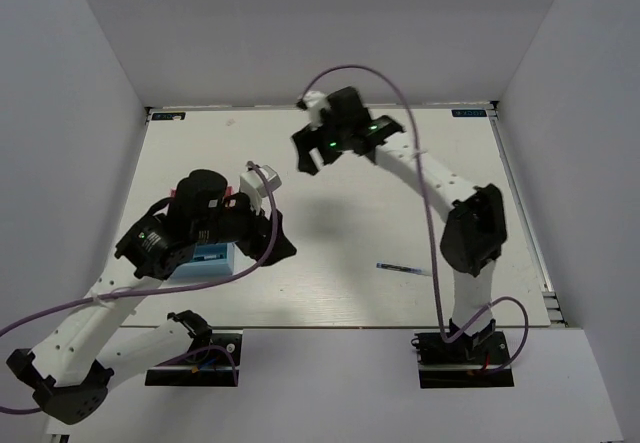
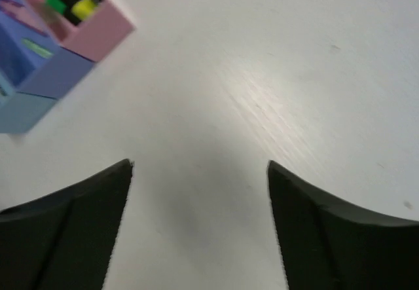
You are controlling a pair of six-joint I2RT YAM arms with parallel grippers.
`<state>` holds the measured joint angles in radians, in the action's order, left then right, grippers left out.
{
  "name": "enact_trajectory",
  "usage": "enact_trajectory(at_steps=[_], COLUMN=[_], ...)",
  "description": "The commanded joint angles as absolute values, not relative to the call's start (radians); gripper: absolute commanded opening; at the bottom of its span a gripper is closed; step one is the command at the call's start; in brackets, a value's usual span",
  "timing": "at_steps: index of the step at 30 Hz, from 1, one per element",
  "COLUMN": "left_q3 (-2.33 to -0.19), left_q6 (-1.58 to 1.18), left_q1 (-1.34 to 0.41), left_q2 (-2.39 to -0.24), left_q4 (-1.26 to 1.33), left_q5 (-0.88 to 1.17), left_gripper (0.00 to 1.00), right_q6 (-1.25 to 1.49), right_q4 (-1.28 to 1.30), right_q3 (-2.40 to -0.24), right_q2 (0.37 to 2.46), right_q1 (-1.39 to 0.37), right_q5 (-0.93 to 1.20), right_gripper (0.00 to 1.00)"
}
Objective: Sort the stationery into containers
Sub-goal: Move the pen to the center of the board.
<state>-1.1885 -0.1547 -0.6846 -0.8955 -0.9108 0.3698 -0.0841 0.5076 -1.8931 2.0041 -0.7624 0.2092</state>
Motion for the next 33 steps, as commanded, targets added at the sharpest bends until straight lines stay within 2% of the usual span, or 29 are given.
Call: enact_trajectory(at_steps=[1, 2, 4, 6, 7, 10, 11, 16, 23, 26, 27, 28, 29, 32, 33], left_q3=[-1.119, -1.106, -1.091, -1.127, -1.146, -1.247, -1.265, -1.422, -1.604, -1.664, -1.711, -1.736, -1.788, -1.842, -1.871], left_q6=[-0.095, -0.072, -0.051, 0.026, 0.061, 0.155, 0.172, 0.180, 0.228, 0.287, 0.291, 0.294, 0.299, 0.293, 0.299], left_q1=[-0.710, -0.721, -0.774, -0.814, -0.877, -0.949, -0.972, -0.989, -0.974, -0.989, -1.000, -1.003, -1.006, -1.012, -1.017], left_q2=[-0.913, -0.923, -0.985, -1.089, -1.151, -1.311, -1.342, -1.573, -1.808, -1.903, -1.925, -1.974, -2.024, -2.084, -2.112], left_q4=[-0.818, -0.786, -0.744, -0.741, -0.742, -0.755, -0.759, -0.778, -0.827, -0.830, -0.845, -0.854, -0.876, -0.861, -0.870], left_q5=[0.459, 0.450, 0.434, 0.385, 0.365, 0.287, 0.264, 0.302, 0.402, 0.379, 0.321, 0.298, 0.275, 0.262, 0.268], left_gripper=[0.91, 1.00, 1.00, 1.00, 1.00, 1.00, 1.00, 1.00, 1.00, 0.86, 0.76, 0.54, 0.52, 0.62, 0.62], right_q6=[-0.061, -0.070, -0.087, -0.153, -0.170, -0.236, -0.241, -0.262, -0.253, -0.250, -0.247, -0.233, -0.229, -0.218, -0.218], right_q4=[0.689, 0.727, 0.707, 0.703, 0.713, 0.744, 0.744, 0.729, 0.716, 0.686, 0.672, 0.667, 0.655, 0.643, 0.646], right_q3=[-1.772, -1.743, -1.575, -1.417, -1.389, -1.286, -1.226, -1.117, -1.051, -1.026, -1.022, -1.019, -1.009, -0.983, -0.979], right_q2=[1.889, 1.840, 1.738, 1.603, 1.571, 1.450, 1.409, 1.263, 1.215, 1.187, 1.186, 1.181, 1.164, 1.151, 1.150], right_q1=[-0.596, -0.536, -0.433, -0.401, -0.362, -0.322, -0.304, -0.218, -0.080, -0.023, 0.027, 0.041, 0.054, 0.116, 0.135], right_q5=[0.331, 0.360, 0.468, 0.570, 0.584, 0.615, 0.609, 0.565, 0.519, 0.535, 0.543, 0.560, 0.567, 0.606, 0.610], right_gripper=[0.91, 0.91, 0.91, 0.85, 0.72, 0.46, 0.34, 0.32, 0.32, 0.32, 0.26, 0.22, 0.18, 0.17, 0.17])
